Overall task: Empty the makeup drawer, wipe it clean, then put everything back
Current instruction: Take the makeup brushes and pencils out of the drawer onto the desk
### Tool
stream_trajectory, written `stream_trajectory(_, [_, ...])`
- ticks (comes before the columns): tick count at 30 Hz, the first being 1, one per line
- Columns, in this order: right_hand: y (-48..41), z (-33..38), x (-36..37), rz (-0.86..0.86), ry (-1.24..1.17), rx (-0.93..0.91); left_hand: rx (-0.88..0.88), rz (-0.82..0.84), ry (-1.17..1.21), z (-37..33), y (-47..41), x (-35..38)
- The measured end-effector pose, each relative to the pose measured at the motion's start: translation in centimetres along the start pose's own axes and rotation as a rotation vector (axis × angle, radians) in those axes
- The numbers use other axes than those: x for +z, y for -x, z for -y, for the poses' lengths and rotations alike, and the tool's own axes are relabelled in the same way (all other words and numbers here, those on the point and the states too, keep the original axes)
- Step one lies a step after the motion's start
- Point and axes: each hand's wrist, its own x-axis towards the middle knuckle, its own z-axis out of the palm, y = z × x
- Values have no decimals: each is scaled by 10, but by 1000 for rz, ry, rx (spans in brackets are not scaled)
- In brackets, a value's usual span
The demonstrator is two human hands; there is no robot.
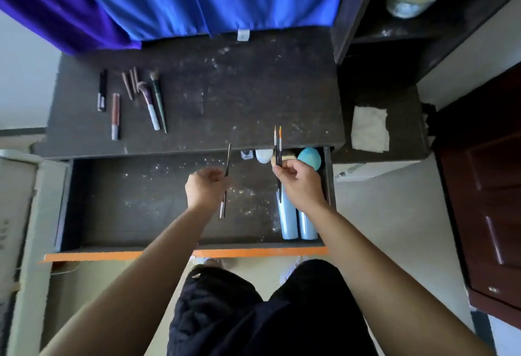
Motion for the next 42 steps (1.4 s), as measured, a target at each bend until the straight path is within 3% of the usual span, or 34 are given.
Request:
stream_trajectory(5, [-38, 66, 34, 48, 64, -89, -44, -39, 231, -33, -42, -62])
stream_trajectory(9, [-67, 107, 71, 41, 92, -71, -67, -43, 284, -46, -95, -100])
stream_trajectory(20, [-155, 161, 166, -40, 216, 104, 134, 120, -55, -76, -232, -103])
stream_trajectory(27, [-162, 141, 188, -159, 479, 170, 230, 174, -176, -51, -250, -94])
stream_trajectory(31, [-157, 145, 179, -113, 509, 172, 279, 212, -167, -43, -251, -101])
stream_trajectory(34, [-148, 153, 166, -123, 564, 111, 374, 207, -253, -40, -244, -111])
stream_trajectory(37, [-130, 151, 147, -219, 602, -67, 485, 189, -394, -34, -222, -121])
stream_trajectory(42, [-83, 114, 106, -328, 671, -257, 582, 58, -532, -8, -162, -119])
